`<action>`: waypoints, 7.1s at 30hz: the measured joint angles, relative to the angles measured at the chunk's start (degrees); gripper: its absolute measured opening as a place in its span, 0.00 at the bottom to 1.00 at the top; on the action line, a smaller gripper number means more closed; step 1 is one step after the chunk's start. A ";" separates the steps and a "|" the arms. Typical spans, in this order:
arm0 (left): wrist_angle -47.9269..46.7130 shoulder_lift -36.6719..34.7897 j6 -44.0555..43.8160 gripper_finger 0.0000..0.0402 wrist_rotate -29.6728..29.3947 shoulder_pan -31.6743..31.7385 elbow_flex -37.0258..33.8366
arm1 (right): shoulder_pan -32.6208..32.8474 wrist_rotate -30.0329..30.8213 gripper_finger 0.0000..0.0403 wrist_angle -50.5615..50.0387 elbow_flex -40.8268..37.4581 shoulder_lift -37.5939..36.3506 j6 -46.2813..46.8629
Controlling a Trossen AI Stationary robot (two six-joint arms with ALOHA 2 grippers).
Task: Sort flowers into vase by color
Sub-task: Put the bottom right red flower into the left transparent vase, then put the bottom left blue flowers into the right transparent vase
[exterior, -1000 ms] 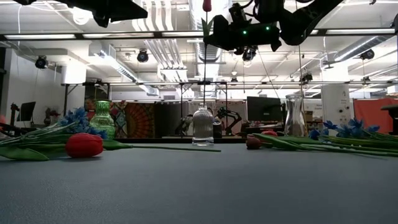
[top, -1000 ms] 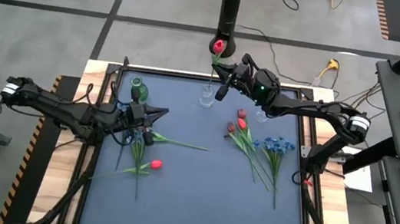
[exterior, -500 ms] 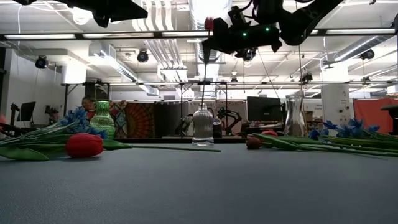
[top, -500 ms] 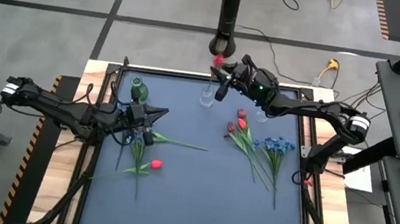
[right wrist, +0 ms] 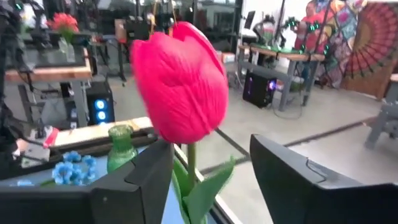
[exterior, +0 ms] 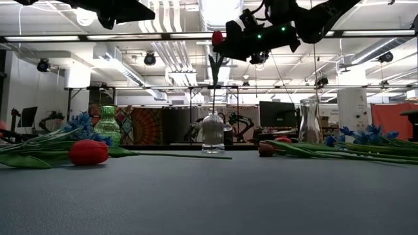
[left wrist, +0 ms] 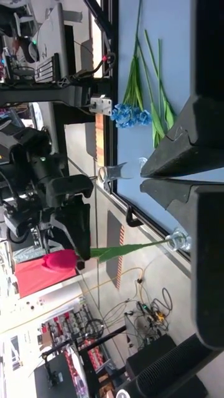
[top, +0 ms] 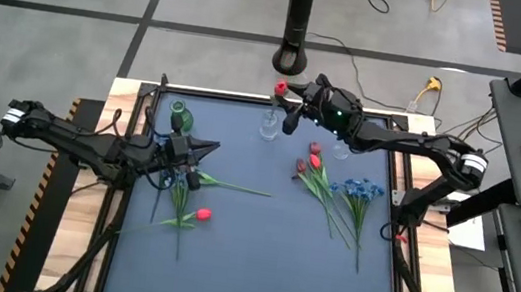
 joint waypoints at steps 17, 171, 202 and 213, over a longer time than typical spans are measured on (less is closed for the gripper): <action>-16.53 1.15 -21.55 0.00 -0.78 -0.07 4.94 | 0.13 2.09 0.63 -18.00 0.02 -9.19 1.76; 38.60 44.33 -1.40 0.01 12.59 -2.28 14.12 | 33.66 3.04 0.74 15.02 -22.21 -12.54 4.60; 37.58 45.65 -3.56 0.14 12.63 -1.51 16.02 | 33.64 3.08 0.10 14.91 -21.07 -12.08 3.08; 12.96 35.35 -10.75 0.46 11.99 -1.55 16.02 | 33.48 8.87 0.06 8.57 -21.05 -15.96 2.89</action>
